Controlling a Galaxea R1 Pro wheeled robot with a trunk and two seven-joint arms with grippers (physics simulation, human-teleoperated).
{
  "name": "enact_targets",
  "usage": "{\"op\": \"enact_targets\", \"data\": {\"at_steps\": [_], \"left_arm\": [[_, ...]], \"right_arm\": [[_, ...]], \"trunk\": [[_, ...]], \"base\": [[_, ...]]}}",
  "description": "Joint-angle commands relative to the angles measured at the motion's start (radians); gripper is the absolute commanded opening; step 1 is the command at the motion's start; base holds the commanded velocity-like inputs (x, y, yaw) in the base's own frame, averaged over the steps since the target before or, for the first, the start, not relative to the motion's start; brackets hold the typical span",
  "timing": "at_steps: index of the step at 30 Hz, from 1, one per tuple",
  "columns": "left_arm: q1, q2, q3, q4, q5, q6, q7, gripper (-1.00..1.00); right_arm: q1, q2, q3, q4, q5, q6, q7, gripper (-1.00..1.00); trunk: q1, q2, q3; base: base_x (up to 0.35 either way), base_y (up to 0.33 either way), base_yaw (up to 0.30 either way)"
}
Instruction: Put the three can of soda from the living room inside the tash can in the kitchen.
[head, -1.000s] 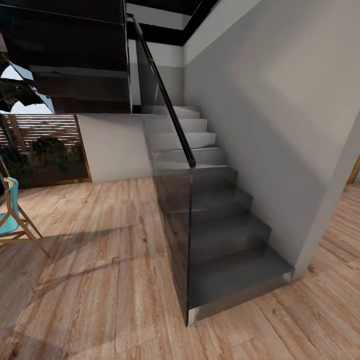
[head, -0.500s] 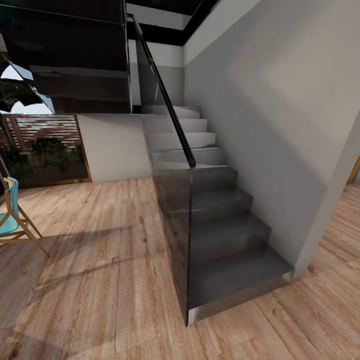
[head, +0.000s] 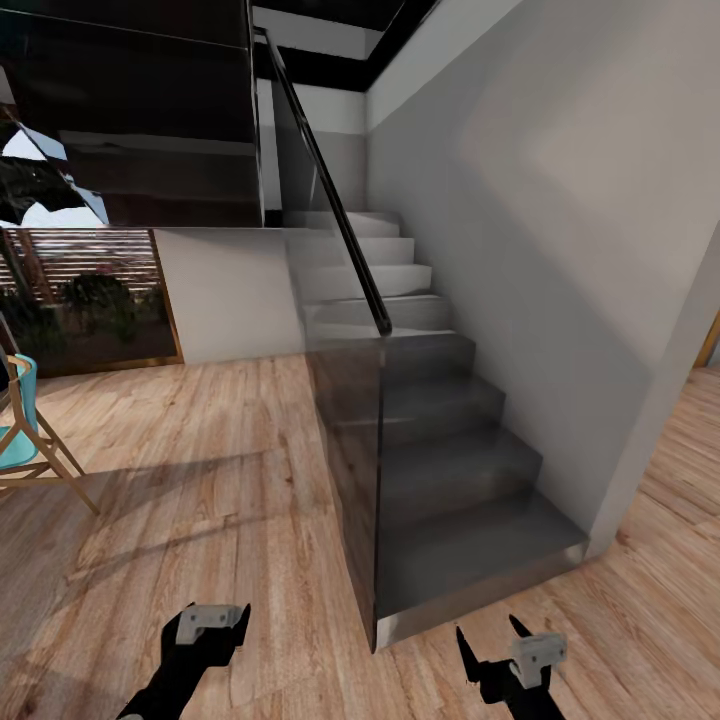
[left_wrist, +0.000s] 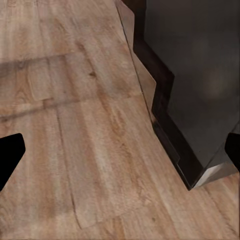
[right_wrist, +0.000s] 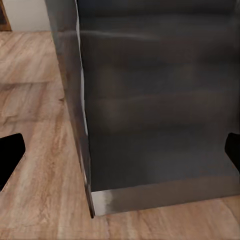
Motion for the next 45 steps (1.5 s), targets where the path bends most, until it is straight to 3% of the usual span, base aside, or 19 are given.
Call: {"op": "enact_targets", "data": {"at_steps": [1, 6, 11, 17, 18, 19, 21, 22, 25, 26, 30, 38, 45], "left_arm": [[0.000, 0.000, 0.001, -0.015, 0.007, 0.004, 0.000, 1.00], [0.000, 0.001, 0.000, -0.062, 0.055, 0.012, 0.000, 1.00], [0.000, 0.002, 0.001, -0.085, 0.079, 0.015, 0.000, 1.00], [-0.001, 0.003, 0.002, -0.083, 0.086, 0.006, -0.032, 1.00], [-0.001, 0.003, 0.002, -0.082, 0.087, 0.003, -0.040, 1.00], [0.000, 0.003, 0.002, -0.078, 0.088, -0.017, -0.063, 1.00], [0.000, 0.004, 0.001, -0.077, 0.088, -0.042, -0.074, 1.00], [0.012, 0.004, 0.001, -0.074, 0.085, -0.094, -0.085, 1.00], [0.031, 0.004, 0.002, -0.068, 0.084, -0.131, -0.090, 1.00], [0.063, 0.005, 0.003, -0.044, 0.085, -0.190, -0.095, 1.00], [0.079, 0.005, 0.004, 0.009, 0.085, -0.227, -0.095, 1.00], [0.080, 0.003, 0.004, 0.135, 0.089, -0.238, -0.094, 1.00], [0.080, 0.002, 0.003, 0.159, 0.089, -0.239, -0.094, 1.00]], "right_arm": [[0.003, 0.000, 0.000, -0.036, 0.000, 0.020, 0.002, 1.00], [0.009, -0.005, -0.010, -0.178, -0.007, 0.120, 0.007, 1.00], [0.011, -0.007, -0.037, -0.242, -0.011, 0.169, 0.027, 1.00], [0.012, -0.007, -0.105, -0.249, -0.012, 0.178, 0.149, 1.00], [0.012, -0.007, -0.118, -0.246, -0.012, 0.177, 0.167, 1.00], [0.012, -0.006, -0.171, -0.228, -0.012, 0.169, 0.210, 1.00], [0.012, -0.002, -0.213, -0.213, -0.012, 0.142, 0.226, 1.00], [0.012, 0.002, -0.266, -0.189, -0.012, 0.082, 0.239, 1.00], [0.013, 0.003, -0.291, -0.169, -0.012, 0.053, 0.245, 1.00], [0.013, 0.005, -0.316, -0.138, -0.010, 0.019, 0.246, 1.00], [0.013, 0.007, -0.325, -0.092, -0.007, 0.000, 0.240, 1.00], [0.013, 0.008, -0.324, -0.052, -0.009, -0.005, 0.238, 1.00], [0.013, 0.009, -0.323, -0.045, -0.010, -0.006, 0.237, 1.00]], "trunk": [[0.000, 0.000, 0.000], [0.000, 0.000, 0.000], [0.000, 0.000, 0.000], [0.000, 0.000, 0.000], [0.000, 0.000, 0.000], [0.000, 0.000, 0.000], [0.000, 0.000, 0.000], [0.000, 0.000, 0.000], [0.000, 0.000, 0.000], [0.000, 0.000, 0.000], [0.000, 0.000, 0.000], [0.000, 0.000, 0.000], [0.000, 0.000, 0.000]], "base": [[0.000, 0.000, 0.000], [0.000, 0.000, 0.000], [0.000, 0.000, 0.000], [0.000, 0.000, 0.000], [0.000, 0.000, 0.000], [0.000, 0.000, 0.000], [0.000, 0.000, 0.000], [0.000, 0.000, 0.000], [0.000, 0.000, 0.000], [0.000, 0.000, 0.000], [0.000, 0.000, 0.000], [0.000, 0.000, 0.000], [0.000, 0.000, 0.000]]}}
